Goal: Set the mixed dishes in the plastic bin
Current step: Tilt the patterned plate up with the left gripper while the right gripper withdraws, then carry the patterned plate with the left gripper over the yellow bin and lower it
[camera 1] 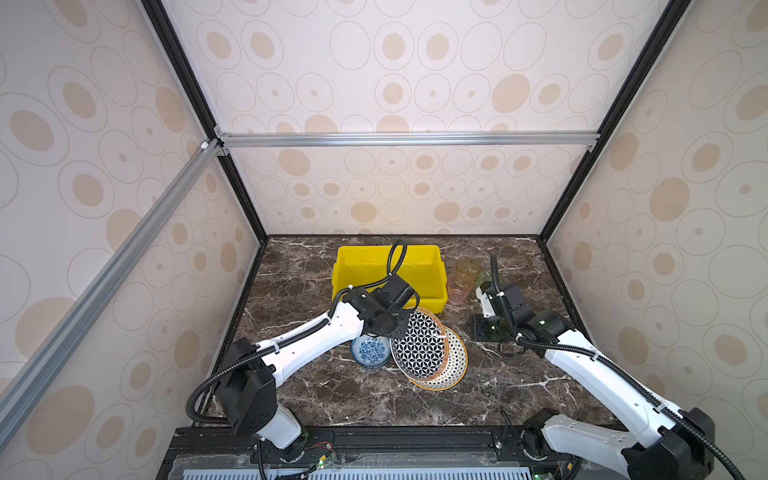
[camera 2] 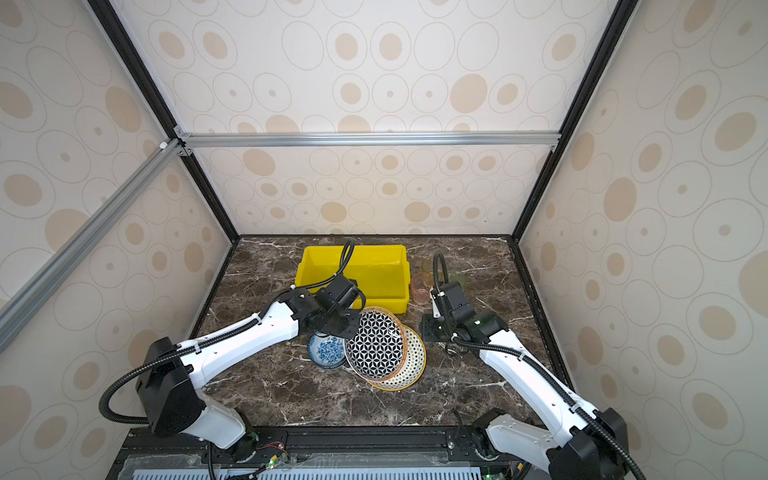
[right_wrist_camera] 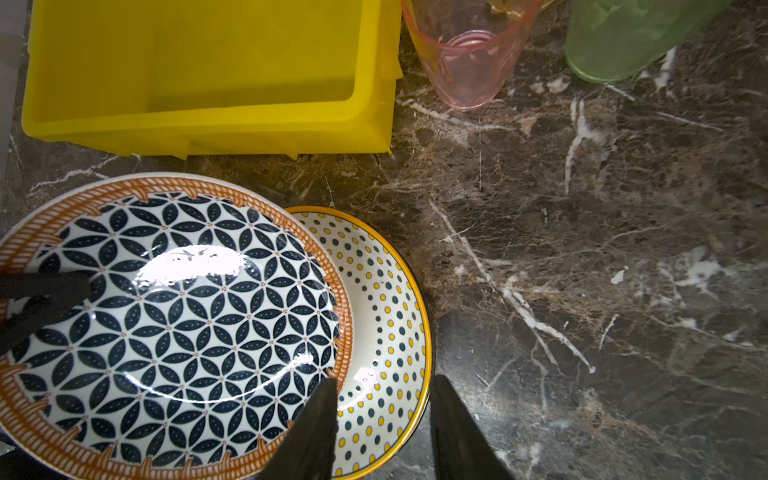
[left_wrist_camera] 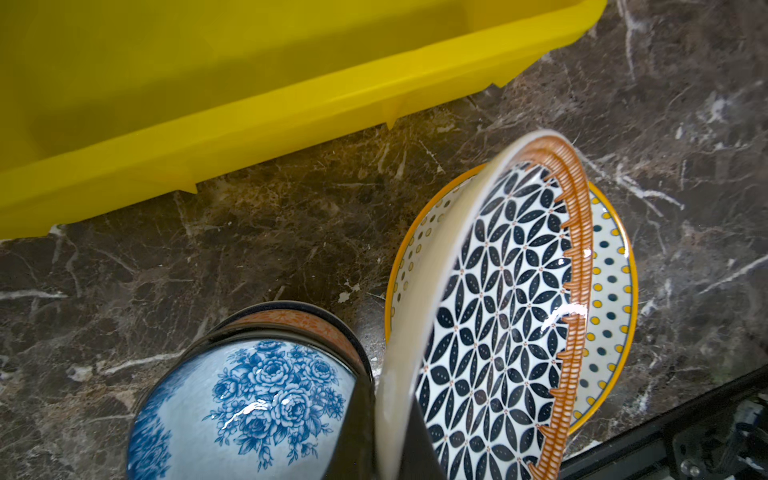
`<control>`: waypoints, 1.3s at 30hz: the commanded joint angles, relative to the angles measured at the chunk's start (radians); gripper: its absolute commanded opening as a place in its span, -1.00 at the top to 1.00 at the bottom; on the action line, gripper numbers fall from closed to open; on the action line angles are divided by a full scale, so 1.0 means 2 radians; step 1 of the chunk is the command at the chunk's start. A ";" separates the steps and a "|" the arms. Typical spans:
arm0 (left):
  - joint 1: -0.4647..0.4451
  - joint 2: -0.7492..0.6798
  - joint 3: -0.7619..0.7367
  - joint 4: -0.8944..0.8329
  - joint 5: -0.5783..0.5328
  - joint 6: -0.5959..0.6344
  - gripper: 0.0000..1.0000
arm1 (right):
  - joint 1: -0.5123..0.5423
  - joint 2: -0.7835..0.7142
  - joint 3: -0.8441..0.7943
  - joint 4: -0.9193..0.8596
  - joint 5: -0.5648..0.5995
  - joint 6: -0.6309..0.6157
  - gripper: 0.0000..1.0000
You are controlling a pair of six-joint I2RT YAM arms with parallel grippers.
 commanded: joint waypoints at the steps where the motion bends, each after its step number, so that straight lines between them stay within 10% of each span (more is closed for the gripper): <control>1: 0.010 -0.033 0.021 0.037 0.017 0.005 1.00 | 0.003 -0.008 0.020 -0.013 0.017 -0.004 0.20; 39: 0.122 -0.061 0.076 0.098 0.053 0.058 1.00 | 0.003 -0.011 0.066 0.006 0.079 -0.010 -0.12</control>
